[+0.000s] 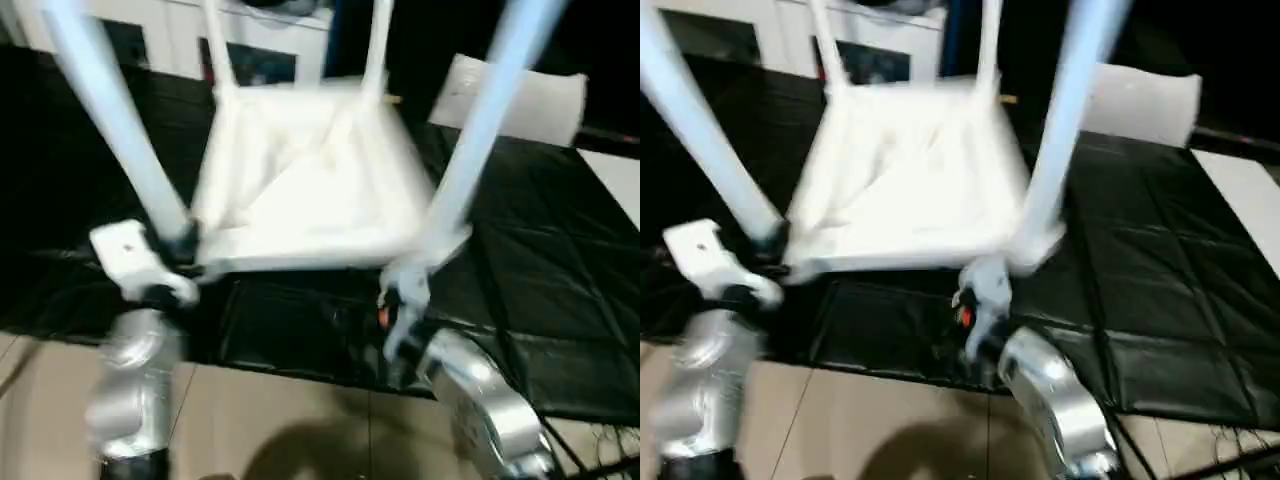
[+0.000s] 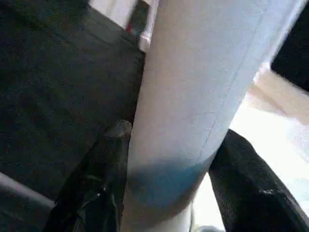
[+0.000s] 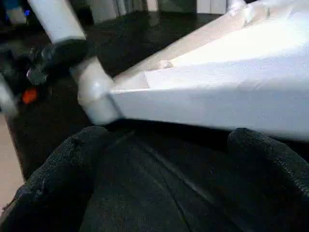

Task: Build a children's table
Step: Flip table

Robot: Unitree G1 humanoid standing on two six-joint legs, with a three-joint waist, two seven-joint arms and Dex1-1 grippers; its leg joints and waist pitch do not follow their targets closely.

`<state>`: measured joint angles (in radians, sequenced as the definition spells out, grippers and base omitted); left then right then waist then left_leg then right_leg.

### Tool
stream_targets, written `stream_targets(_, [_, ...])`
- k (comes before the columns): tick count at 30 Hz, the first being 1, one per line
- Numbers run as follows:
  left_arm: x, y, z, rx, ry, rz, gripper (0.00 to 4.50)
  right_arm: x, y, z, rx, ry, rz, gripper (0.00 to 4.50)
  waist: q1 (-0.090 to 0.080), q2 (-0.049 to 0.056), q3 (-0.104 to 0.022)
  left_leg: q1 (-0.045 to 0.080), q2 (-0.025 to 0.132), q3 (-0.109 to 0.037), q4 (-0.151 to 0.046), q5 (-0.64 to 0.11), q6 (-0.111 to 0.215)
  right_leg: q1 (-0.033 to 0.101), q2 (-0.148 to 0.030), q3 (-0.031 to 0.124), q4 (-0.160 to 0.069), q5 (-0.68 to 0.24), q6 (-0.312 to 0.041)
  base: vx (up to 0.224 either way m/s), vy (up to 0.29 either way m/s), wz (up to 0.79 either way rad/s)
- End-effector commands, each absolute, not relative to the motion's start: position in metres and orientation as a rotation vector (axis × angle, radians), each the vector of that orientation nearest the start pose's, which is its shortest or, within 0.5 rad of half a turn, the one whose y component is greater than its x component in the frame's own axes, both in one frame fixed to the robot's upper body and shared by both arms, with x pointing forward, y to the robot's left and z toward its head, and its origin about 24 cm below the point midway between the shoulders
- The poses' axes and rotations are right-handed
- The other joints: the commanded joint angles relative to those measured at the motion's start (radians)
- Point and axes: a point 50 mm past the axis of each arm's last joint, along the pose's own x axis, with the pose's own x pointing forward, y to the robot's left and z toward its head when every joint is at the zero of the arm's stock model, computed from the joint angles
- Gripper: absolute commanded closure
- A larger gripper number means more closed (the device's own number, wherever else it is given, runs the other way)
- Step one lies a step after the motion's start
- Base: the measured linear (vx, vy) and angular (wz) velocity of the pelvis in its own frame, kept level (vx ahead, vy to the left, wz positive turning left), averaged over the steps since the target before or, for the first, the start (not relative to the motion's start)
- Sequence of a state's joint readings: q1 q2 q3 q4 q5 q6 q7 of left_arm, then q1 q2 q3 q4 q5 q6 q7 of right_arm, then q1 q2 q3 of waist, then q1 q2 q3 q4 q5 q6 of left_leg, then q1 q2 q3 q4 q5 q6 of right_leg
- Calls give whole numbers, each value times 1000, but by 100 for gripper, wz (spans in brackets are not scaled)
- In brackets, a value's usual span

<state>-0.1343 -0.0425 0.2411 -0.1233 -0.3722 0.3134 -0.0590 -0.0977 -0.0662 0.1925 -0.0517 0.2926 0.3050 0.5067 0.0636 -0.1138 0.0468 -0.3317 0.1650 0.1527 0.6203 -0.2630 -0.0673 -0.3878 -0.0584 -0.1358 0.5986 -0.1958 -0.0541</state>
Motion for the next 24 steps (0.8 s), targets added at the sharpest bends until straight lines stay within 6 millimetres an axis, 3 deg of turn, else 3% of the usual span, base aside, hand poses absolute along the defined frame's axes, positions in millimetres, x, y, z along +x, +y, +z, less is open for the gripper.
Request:
stream_targets(1, [274,144,78,-606,23,-45,238,257,-86,50,273,166,725,0,-5,8,-42,-10,95,-27,-86,41,87,52,-126,98,-62,-152,-137,0,0,0])
stream_targets(6, [272,135,82,-625,49,-69,238,269,-82,53,350,146,645,0,-15,1,-42,-9,93,-28,-89,18,47,52,-123,99,-65,-167,-98,0,0,0])
stream_targets(7, [272,134,82,-628,53,-71,238,273,-82,53,369,142,619,0,-17,-4,-42,-10,92,-28,-88,23,47,52,-123,99,-64,-161,-97,0,0,0])
stream_targets(11, [271,133,83,-640,56,-73,238,283,-85,52,433,154,537,0,-15,-1,-44,-8,88,-25,-85,59,57,51,-120,100,-57,-122,-96,0,0,0])
stream_targets(13, [271,133,84,-652,56,-70,238,288,-88,49,466,177,482,0,-16,-8,-45,-13,86,-24,-83,64,60,54,-119,102,-55,-121,-89,0,0,0])
stream_targets(17, [272,131,85,-662,58,-73,238,295,-88,48,529,190,443,0,-17,-7,-43,-12,81,-19,-84,31,53,48,-115,106,-59,-170,-70,0,0,0])
stream_targets(24, [273,128,87,-680,67,-80,238,313,-82,52,689,199,355,0,-30,-18,-43,-14,78,-17,-83,11,41,44,-112,105,-61,-209,-57,0,0,0])
